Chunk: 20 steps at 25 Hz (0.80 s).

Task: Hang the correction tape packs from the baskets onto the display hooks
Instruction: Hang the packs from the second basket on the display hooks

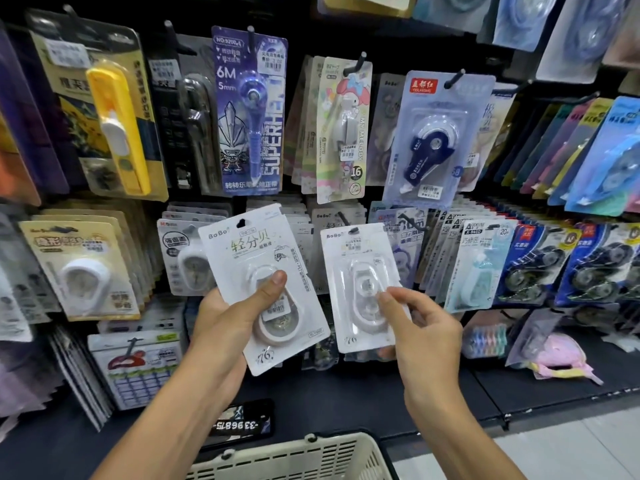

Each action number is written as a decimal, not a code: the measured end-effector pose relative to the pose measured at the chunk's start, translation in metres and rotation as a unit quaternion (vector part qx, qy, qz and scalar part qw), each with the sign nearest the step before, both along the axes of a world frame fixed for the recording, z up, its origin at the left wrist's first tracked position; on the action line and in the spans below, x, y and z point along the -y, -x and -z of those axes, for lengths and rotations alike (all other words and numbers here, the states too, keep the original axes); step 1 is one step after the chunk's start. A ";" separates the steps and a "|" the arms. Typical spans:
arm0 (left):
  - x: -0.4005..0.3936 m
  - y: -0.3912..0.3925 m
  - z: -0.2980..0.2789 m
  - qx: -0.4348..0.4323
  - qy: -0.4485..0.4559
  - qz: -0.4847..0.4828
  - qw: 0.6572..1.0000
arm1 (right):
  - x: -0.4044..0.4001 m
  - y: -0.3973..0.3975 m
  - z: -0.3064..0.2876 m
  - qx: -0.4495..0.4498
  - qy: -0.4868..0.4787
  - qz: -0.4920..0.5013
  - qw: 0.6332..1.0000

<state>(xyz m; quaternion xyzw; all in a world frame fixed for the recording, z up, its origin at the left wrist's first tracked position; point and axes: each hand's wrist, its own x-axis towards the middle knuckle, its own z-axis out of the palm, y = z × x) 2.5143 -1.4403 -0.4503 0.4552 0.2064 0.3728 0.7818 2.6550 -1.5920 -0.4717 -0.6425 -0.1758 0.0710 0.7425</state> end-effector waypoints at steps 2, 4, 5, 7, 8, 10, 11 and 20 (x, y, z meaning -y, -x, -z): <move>-0.001 -0.003 0.000 0.001 0.003 0.009 1.000 | -0.003 0.001 0.002 -0.023 0.018 -0.064 0.997; 0.001 -0.007 0.001 -0.013 0.001 0.024 1.000 | -0.006 0.007 0.003 -0.024 0.049 -0.151 0.987; 0.004 -0.009 0.001 -0.022 -0.008 0.037 0.999 | -0.009 0.011 0.003 -0.025 0.041 -0.203 0.978; 0.009 -0.014 0.002 -0.041 -0.049 0.069 0.996 | -0.017 0.019 0.005 -0.001 0.010 -0.288 0.958; 0.012 -0.017 0.002 -0.053 -0.074 0.076 0.993 | -0.019 0.021 0.005 0.018 -0.012 -0.292 0.956; 0.012 -0.019 0.003 -0.117 -0.170 0.041 0.978 | -0.022 0.019 0.001 0.031 -0.052 -0.211 0.976; 0.008 -0.019 0.006 -0.172 -0.251 0.004 0.953 | -0.020 0.014 -0.001 0.025 -0.054 -0.150 0.987; -0.005 -0.025 0.023 -0.411 -0.565 -0.009 0.716 | -0.001 -0.005 0.006 0.077 0.033 -0.058 0.995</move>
